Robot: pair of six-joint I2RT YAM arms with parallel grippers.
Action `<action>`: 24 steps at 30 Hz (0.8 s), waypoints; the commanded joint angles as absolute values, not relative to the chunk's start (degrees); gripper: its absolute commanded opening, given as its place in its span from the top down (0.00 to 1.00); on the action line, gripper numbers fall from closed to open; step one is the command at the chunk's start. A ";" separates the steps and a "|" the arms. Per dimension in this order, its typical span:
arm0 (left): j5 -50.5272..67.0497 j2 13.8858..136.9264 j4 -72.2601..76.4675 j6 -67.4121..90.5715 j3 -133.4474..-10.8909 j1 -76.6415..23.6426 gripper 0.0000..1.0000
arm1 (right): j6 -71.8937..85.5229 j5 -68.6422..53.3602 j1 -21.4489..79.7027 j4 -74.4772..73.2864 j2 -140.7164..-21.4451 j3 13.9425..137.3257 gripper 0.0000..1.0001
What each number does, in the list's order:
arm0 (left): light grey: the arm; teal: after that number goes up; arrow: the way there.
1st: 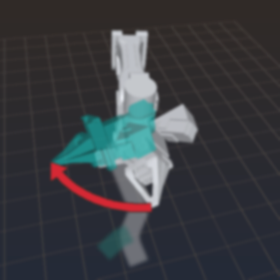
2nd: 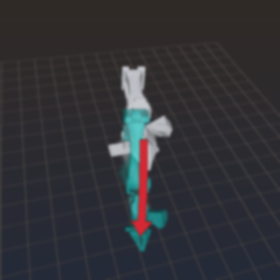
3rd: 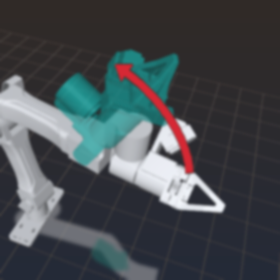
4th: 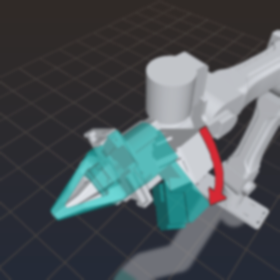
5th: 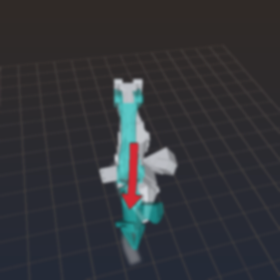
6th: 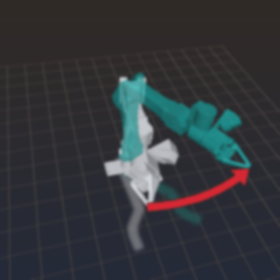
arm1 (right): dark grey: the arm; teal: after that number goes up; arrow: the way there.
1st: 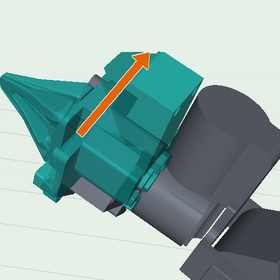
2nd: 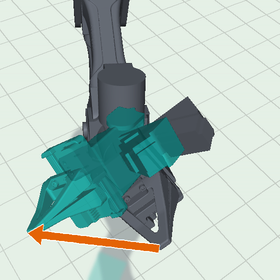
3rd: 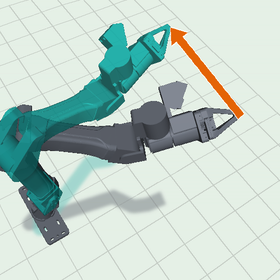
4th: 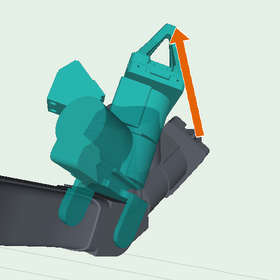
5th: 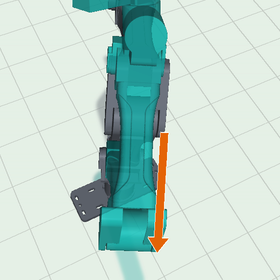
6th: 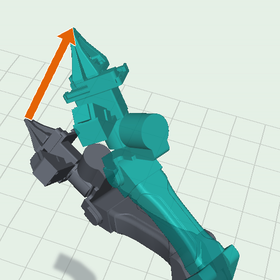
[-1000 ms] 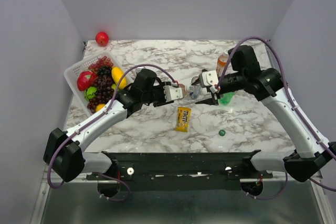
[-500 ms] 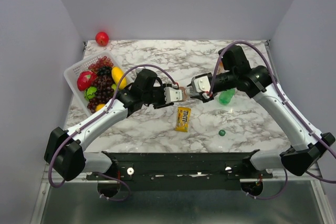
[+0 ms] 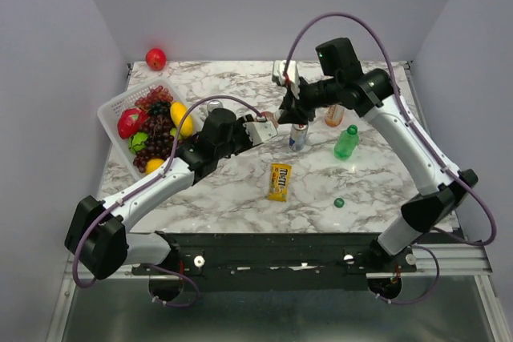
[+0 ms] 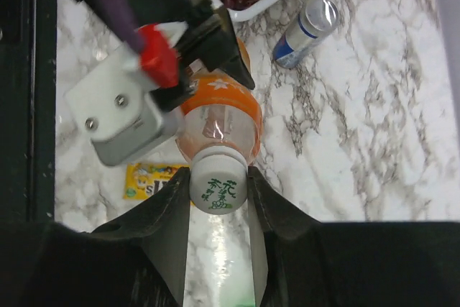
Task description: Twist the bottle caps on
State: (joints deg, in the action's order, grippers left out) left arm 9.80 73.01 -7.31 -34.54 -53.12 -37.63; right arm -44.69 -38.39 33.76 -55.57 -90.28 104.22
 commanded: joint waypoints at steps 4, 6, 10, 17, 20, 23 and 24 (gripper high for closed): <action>-17.02 72.24 17.39 -40.86 -51.06 -44.47 1.00 | -1.52 -32.42 33.84 -61.97 -105.65 118.32 0.99; -18.80 72.86 18.45 -42.97 -51.15 -45.61 1.00 | 6.11 -36.01 33.31 -61.09 -105.82 115.84 1.00; -20.04 73.21 18.98 -45.44 -49.58 -46.05 1.00 | 11.68 -43.41 28.58 -61.70 -109.50 117.24 0.99; -17.41 72.42 10.32 -43.43 -48.69 -45.27 1.00 | 7.49 -53.25 24.09 -55.38 -108.46 122.42 0.35; -8.99 72.51 0.93 -35.97 -51.41 -42.55 1.00 | -9.09 -53.96 23.38 -56.33 -106.09 124.28 0.32; 7.26 73.03 -7.09 -29.54 -54.75 -37.37 1.00 | -29.40 -57.56 23.29 -53.37 -96.53 110.31 0.32; 9.82 73.04 -7.81 -28.75 -55.10 -36.66 1.00 | -31.71 -58.79 23.29 -50.04 -89.54 105.60 0.31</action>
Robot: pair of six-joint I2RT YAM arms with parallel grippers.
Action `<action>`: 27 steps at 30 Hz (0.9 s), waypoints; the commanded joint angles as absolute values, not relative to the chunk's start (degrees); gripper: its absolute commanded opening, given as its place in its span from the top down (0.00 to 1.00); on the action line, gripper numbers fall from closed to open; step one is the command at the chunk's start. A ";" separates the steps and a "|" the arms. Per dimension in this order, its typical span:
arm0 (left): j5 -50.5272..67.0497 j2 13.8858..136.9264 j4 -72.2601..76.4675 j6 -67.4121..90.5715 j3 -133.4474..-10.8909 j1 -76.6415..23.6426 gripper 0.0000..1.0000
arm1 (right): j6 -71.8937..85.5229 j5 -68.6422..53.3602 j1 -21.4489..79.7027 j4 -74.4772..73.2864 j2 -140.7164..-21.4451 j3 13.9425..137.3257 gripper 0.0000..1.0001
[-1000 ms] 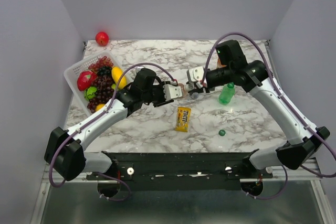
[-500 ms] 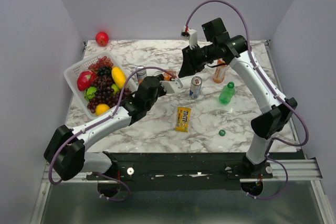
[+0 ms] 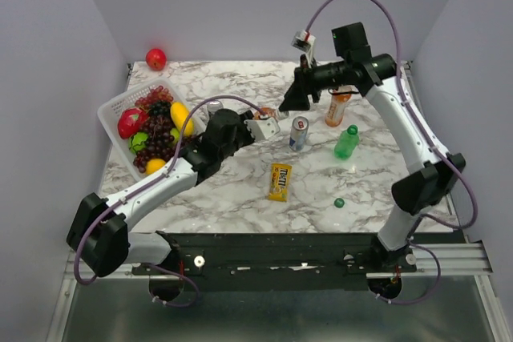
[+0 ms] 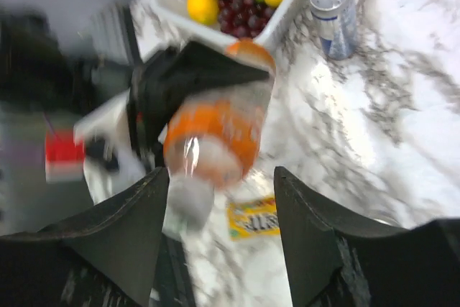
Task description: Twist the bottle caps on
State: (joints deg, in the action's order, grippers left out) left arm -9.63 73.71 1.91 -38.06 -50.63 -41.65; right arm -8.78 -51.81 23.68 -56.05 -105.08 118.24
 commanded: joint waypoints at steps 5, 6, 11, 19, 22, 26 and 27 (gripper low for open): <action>27.40 72.25 -10.47 -26.99 -56.16 -34.89 1.00 | -32.17 -61.70 23.99 -28.14 -76.83 85.36 0.26; 28.64 71.99 -10.11 -26.63 -56.08 -34.98 1.00 | -31.91 -60.92 24.17 -27.43 -76.64 84.12 0.26; 33.04 72.33 -8.97 -24.26 -56.95 -34.98 1.00 | -27.43 -60.29 24.26 -23.56 -77.08 83.67 0.26; 35.07 71.98 -6.15 -20.31 -57.57 -34.98 1.00 | -20.23 -61.79 24.34 -18.73 -78.49 83.41 0.36; 35.51 71.98 -5.36 -18.99 -57.31 -34.98 1.00 | -18.46 -61.96 24.35 -17.49 -78.92 83.50 0.42; 35.60 72.07 -4.31 -18.19 -57.22 -34.98 1.00 | -16.18 -62.40 24.34 -16.70 -79.72 83.85 0.56; 35.33 72.07 -3.96 -17.32 -57.22 -35.07 1.00 | -15.21 -62.75 24.35 -16.18 -79.89 83.93 0.59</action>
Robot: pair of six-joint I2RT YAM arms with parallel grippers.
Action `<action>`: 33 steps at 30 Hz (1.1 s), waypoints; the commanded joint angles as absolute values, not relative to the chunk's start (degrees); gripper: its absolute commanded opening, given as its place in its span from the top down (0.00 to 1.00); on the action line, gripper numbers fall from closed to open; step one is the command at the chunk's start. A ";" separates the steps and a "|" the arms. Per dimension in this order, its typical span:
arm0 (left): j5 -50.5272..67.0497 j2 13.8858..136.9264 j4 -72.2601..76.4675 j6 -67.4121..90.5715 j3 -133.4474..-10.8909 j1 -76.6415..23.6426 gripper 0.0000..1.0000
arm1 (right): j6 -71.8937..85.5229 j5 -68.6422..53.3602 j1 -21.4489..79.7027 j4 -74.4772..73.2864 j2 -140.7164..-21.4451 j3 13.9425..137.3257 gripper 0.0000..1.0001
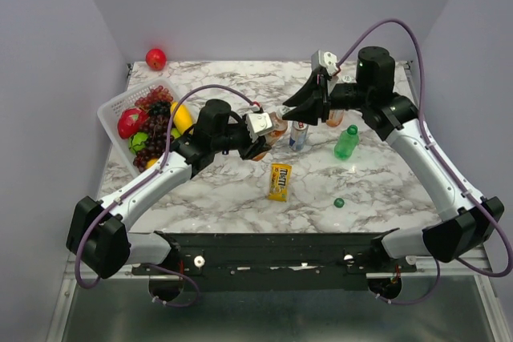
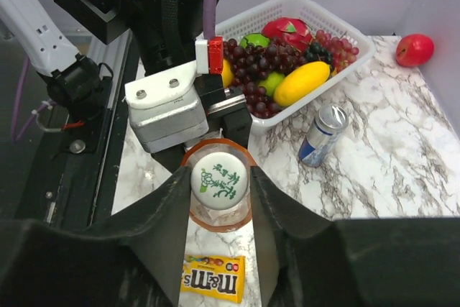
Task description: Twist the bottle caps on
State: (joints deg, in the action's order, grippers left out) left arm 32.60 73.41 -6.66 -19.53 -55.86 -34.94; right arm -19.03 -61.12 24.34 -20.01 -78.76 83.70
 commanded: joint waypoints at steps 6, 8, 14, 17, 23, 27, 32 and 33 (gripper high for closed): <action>22.63 71.46 6.75 -8.72 -54.85 -36.91 1.00 | -7.22 -58.92 25.05 -12.14 -79.46 81.31 0.82; 12.28 70.76 12.44 -6.33 -53.09 -41.12 1.00 | -5.02 -55.22 26.62 -7.84 -77.35 77.01 0.87; -18.35 73.73 24.33 -9.41 -50.80 -48.69 1.00 | -2.11 -44.04 30.31 -3.69 -72.60 72.08 0.92; -20.92 74.79 25.66 -9.40 -51.33 -49.39 1.00 | -2.20 -39.30 31.63 -3.43 -71.72 71.63 0.93; -20.92 75.23 24.00 -7.48 -52.03 -49.83 1.00 | -1.76 -33.14 32.08 -3.43 -71.89 71.72 0.95; -15.93 74.62 21.63 -7.91 -52.29 -49.75 0.98 | -2.19 -33.13 32.08 -3.69 -71.89 71.54 0.95; -5.65 70.68 13.56 -9.76 -51.07 -47.55 0.01 | -8.95 -29.80 31.64 -11.59 -76.10 78.90 0.98; -4.58 69.79 12.06 -10.02 -50.54 -47.11 0.01 | -9.57 -29.19 31.21 -12.38 -77.94 79.88 0.99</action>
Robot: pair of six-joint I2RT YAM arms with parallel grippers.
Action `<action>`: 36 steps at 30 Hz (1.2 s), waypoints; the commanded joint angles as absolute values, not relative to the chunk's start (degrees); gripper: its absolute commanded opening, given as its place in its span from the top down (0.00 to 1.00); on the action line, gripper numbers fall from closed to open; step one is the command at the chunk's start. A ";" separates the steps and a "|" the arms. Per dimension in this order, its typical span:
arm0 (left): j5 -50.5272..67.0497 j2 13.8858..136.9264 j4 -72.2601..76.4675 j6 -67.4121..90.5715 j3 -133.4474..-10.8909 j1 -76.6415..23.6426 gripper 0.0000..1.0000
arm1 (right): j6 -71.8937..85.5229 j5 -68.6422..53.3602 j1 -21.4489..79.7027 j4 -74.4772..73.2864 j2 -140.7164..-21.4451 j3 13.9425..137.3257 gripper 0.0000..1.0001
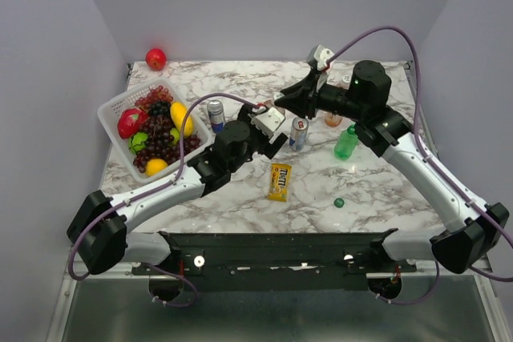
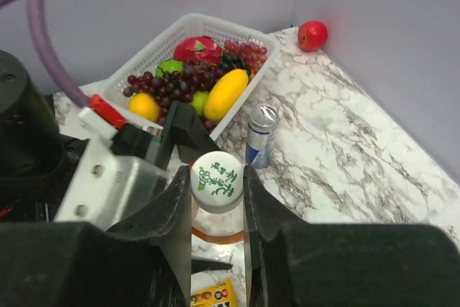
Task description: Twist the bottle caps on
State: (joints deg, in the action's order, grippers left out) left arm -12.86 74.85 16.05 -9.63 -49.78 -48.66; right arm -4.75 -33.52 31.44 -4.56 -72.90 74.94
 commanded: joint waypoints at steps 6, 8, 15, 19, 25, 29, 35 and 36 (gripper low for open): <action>-7.20 64.43 -4.73 -10.56 -46.06 -44.65 0.01 | -13.97 -28.83 28.74 -15.47 -86.82 91.11 0.99; -7.30 61.37 -8.59 -8.88 -43.70 -43.07 0.01 | -15.64 -27.95 28.39 -17.57 -91.39 94.38 1.00; -1.08 57.30 -13.45 -5.19 -41.66 -38.68 0.01 | -16.18 -29.09 25.67 -18.02 -100.36 100.02 1.00; 1.58 58.36 -11.96 -5.01 -42.36 -37.88 0.01 | -15.20 -30.93 24.35 -15.92 -103.09 100.20 0.99; 2.02 60.55 -10.46 -5.71 -44.12 -37.79 0.01 | -15.03 -30.50 24.08 -12.75 -105.29 98.09 0.97; 2.46 61.26 -10.02 -5.80 -44.47 -37.71 0.01 | -15.21 -30.41 23.99 -11.87 -106.34 97.21 0.93; 2.73 61.52 -10.02 -6.06 -44.47 -37.35 0.01 | -15.38 -28.92 23.99 -11.51 -106.79 96.33 0.79; 2.90 61.52 -9.93 -6.15 -44.47 -37.27 0.01 | -15.38 -28.92 23.99 -11.43 -106.87 96.15 0.78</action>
State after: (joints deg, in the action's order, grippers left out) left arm 0.93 61.08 -11.25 -6.04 -42.72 -37.82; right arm -15.07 -29.56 23.99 -13.61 -105.86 97.30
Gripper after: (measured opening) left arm 0.985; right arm 0.316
